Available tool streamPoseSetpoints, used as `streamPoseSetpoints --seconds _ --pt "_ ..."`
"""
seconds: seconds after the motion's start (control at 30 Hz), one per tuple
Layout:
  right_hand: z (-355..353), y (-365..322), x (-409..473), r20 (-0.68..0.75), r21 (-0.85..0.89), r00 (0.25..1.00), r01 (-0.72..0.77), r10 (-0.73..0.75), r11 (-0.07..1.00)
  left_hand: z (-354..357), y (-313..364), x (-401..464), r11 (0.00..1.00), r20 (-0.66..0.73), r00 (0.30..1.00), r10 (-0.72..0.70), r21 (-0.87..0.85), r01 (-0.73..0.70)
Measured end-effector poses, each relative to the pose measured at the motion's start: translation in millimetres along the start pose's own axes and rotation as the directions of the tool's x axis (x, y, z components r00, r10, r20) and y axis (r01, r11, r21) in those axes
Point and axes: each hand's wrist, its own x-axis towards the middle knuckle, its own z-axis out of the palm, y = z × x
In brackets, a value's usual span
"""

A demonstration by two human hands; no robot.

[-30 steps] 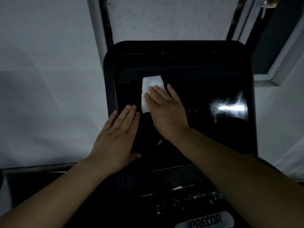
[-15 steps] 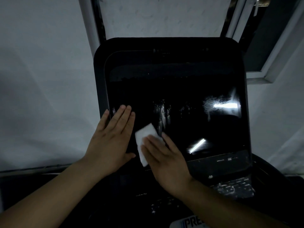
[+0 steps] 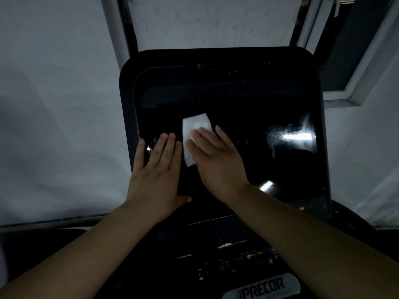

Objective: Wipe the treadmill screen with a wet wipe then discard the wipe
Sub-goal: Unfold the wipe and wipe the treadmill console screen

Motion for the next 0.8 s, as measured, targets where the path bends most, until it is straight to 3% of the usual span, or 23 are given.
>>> streamPoseSetpoints --seconds 0.27,0.63,0.8 --pt "-3.8 -28.3 -129.5 0.045 0.089 0.999 0.025 -0.029 0.996 -0.3 0.0 -0.7 1.0 -0.004 1.0 0.007 0.007 -0.007" --pt "6.2 -1.7 -40.8 -0.092 0.008 0.995 0.046 -0.045 0.999 1.8 -0.3 0.6 1.0 -0.018 1.0 0.016 0.004 -0.016" --pt "-3.8 60.2 -60.3 -0.086 -0.074 0.992 -0.102 0.096 0.992 -1.1 -0.3 -0.6 1.0 0.029 1.0 0.007 0.016 -0.008"
